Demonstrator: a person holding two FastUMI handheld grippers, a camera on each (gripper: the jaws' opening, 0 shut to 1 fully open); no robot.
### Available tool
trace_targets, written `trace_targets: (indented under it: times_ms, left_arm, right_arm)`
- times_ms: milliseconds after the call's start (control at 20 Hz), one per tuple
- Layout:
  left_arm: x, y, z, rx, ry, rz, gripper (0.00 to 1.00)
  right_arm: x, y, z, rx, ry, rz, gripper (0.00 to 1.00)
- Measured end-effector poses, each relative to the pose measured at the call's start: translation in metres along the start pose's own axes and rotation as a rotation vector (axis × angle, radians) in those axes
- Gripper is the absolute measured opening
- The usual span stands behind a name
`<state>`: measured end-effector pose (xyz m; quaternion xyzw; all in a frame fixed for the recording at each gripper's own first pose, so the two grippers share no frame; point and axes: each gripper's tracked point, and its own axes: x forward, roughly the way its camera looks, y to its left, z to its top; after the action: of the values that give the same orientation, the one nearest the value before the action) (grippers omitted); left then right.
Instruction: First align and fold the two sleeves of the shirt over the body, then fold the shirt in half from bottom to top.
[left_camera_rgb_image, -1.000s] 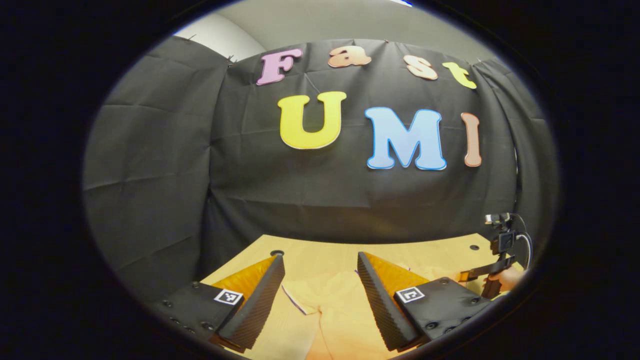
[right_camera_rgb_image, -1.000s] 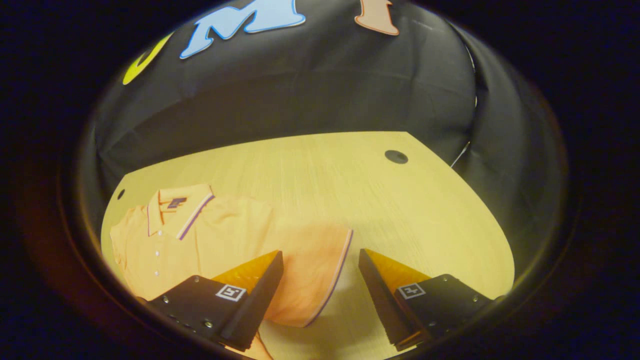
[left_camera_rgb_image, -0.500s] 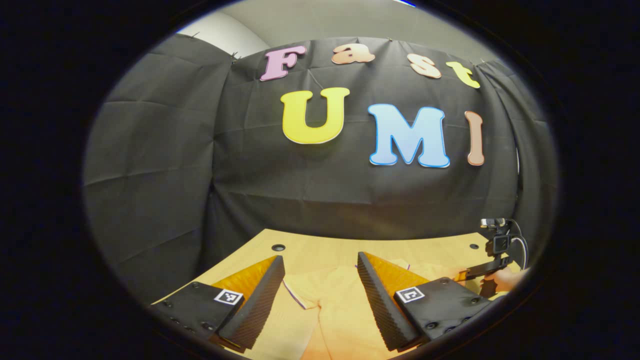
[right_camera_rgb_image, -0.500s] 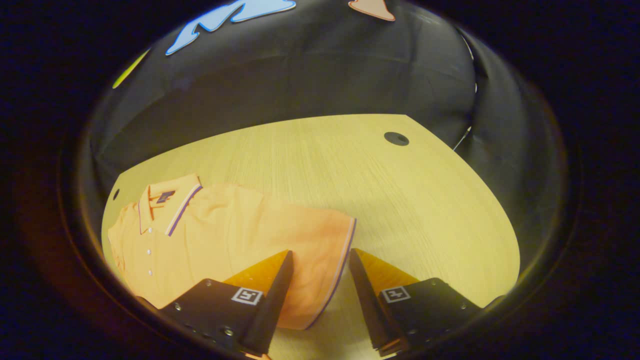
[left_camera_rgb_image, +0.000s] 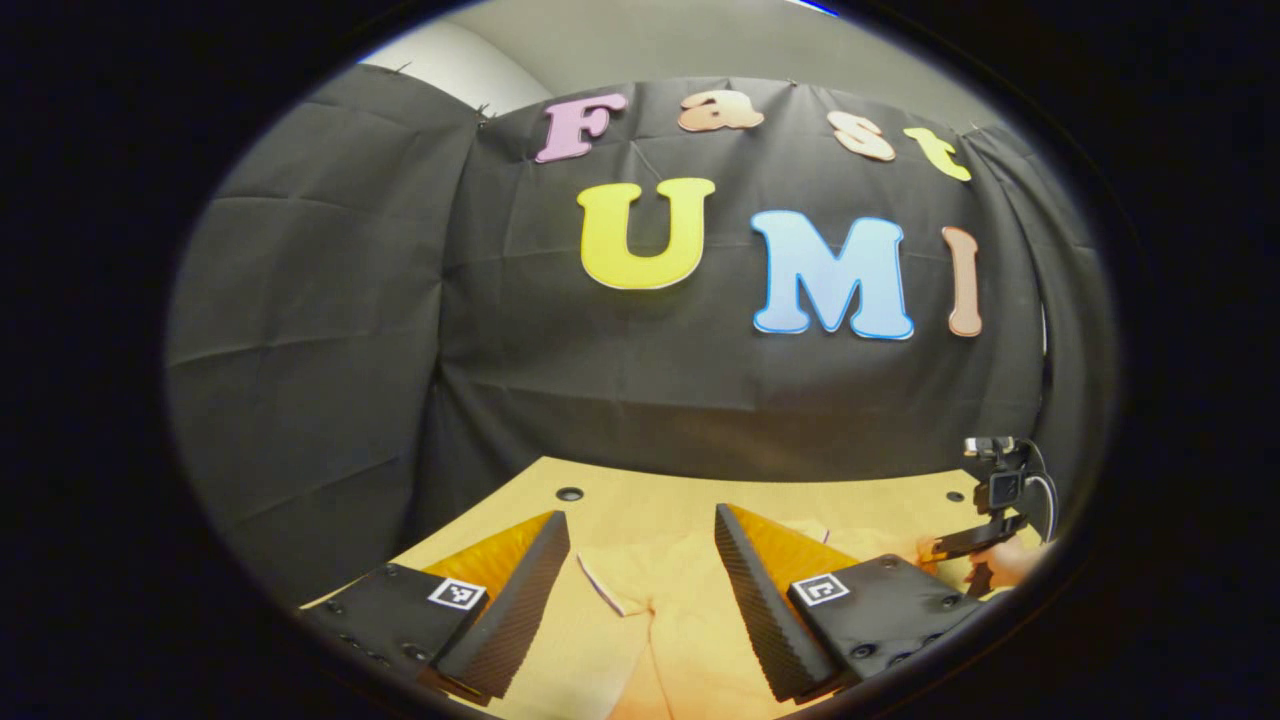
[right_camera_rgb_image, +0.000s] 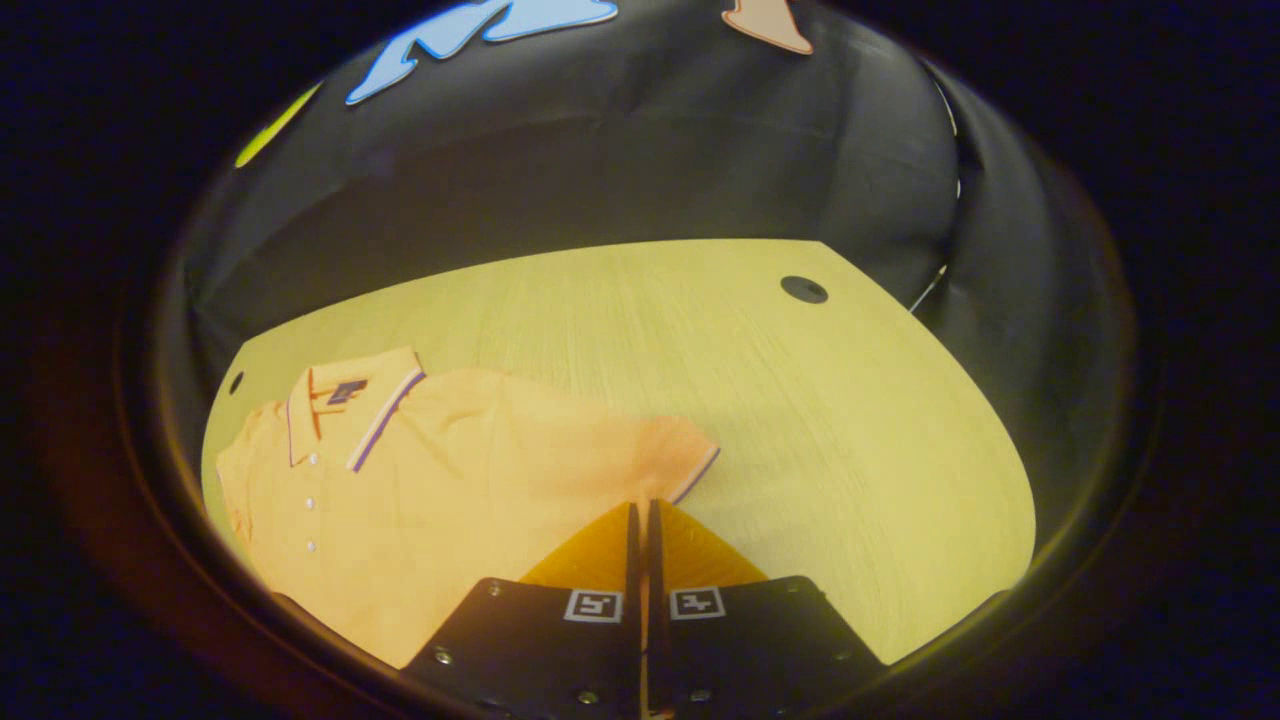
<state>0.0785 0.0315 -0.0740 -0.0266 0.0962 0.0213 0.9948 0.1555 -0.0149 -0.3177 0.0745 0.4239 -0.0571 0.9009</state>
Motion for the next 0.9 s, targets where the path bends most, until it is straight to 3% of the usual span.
trace_targets:
  times_ms: [150, 450, 900]
  left_arm:
    - [0.001, 0.007, -0.001, -0.014, 0.007, 0.016, 0.94]
    - [-0.006, 0.005, -0.004, -0.024, 0.001, 0.014, 0.94]
    - [-0.007, 0.01, -0.006, -0.013, 0.0, 0.057, 0.94]
  right_arm:
    - [-0.017, 0.011, 0.019, -0.085, -0.072, 0.011, 0.03]
    - [-0.045, 0.065, 0.044, -0.262, -0.181, 0.109, 0.03]
    - [-0.037, 0.125, 0.015, -0.416, -0.127, 0.208, 0.04]
